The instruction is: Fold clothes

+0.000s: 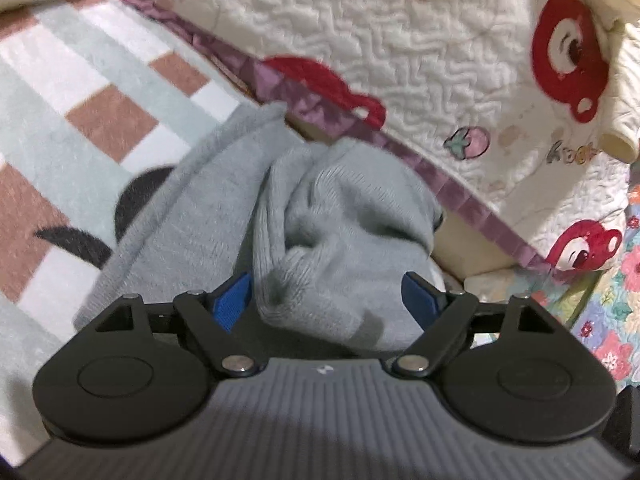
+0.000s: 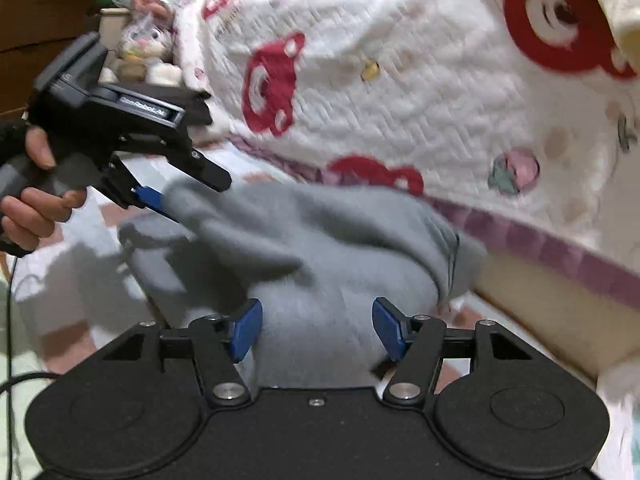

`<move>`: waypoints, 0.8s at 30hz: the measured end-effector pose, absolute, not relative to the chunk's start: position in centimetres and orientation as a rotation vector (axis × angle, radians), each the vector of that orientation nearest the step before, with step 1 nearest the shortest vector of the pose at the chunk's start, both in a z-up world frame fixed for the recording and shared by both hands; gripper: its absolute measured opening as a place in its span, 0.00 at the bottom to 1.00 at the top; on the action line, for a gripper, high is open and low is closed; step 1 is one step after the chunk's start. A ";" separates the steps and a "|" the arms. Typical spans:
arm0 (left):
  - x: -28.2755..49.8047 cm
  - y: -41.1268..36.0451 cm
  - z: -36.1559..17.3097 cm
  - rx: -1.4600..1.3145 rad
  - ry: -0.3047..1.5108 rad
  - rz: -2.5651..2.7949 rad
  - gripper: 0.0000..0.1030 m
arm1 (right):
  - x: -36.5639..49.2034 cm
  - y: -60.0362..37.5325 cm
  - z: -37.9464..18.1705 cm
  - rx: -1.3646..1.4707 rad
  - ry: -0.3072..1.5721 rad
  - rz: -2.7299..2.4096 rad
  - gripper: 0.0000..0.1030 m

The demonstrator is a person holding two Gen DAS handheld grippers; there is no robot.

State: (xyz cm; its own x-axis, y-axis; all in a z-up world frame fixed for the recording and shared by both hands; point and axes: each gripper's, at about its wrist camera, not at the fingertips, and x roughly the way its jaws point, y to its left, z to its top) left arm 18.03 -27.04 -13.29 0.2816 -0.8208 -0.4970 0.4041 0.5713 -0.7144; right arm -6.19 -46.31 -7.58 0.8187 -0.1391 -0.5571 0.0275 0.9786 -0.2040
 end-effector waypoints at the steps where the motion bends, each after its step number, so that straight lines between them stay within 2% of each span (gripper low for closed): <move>1: 18.3 -27.5 -13.7 -0.521 0.984 -0.865 0.80 | -5.7 -46.5 -7.9 -0.164 0.625 -0.094 0.64; 6: 20.1 -30.8 -15.7 -0.546 1.096 -0.840 0.77 | -3.0 -46.7 -9.7 -0.082 0.684 -0.164 0.69; 7: 20.0 -31.6 -15.4 -0.485 1.089 -0.832 0.64 | -2.8 -46.4 -10.0 -0.103 0.683 -0.171 0.69; 8: 19.9 -32.4 -15.1 -0.425 1.082 -0.823 0.29 | -2.9 -45.9 -10.2 -0.141 0.676 -0.174 0.70; 9: 19.8 -33.3 -14.6 -0.345 1.065 -0.820 0.21 | -3.0 -45.5 -10.5 -0.178 0.669 -0.177 0.70; 10: 19.4 -33.8 -13.7 -0.276 1.035 -0.821 0.17 | -3.1 -45.0 -10.7 -0.220 0.663 -0.179 0.69; 16: 17.2 -31.9 -6.6 -0.162 0.813 -0.766 0.12 | -4.2 -44.0 -9.9 -0.361 0.515 -0.189 0.58; 17: 17.0 -31.4 -6.0 -0.136 0.787 -0.749 0.12 | -4.4 -43.7 -9.6 -0.372 0.480 -0.167 0.48; 18: 16.7 -30.8 -5.3 -0.110 0.762 -0.731 0.12 | -4.2 -43.2 -9.6 -0.396 0.474 -0.144 0.47; 21: 17.7 -28.8 -9.4 -0.084 0.871 -0.612 0.11 | -2.2 -41.9 -11.2 -0.476 0.572 -0.071 0.42; 24: 18.7 -25.5 -13.7 -0.241 0.962 -0.561 0.11 | -1.4 -40.2 -13.2 -0.603 0.642 -0.014 0.44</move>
State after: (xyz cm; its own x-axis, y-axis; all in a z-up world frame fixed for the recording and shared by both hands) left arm 18.67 -25.53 -13.71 0.4442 -0.5510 -0.7065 0.3436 0.8330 -0.4337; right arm -1.37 -40.15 -13.16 0.8066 -0.1940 -0.5583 -0.1687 0.8297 -0.5320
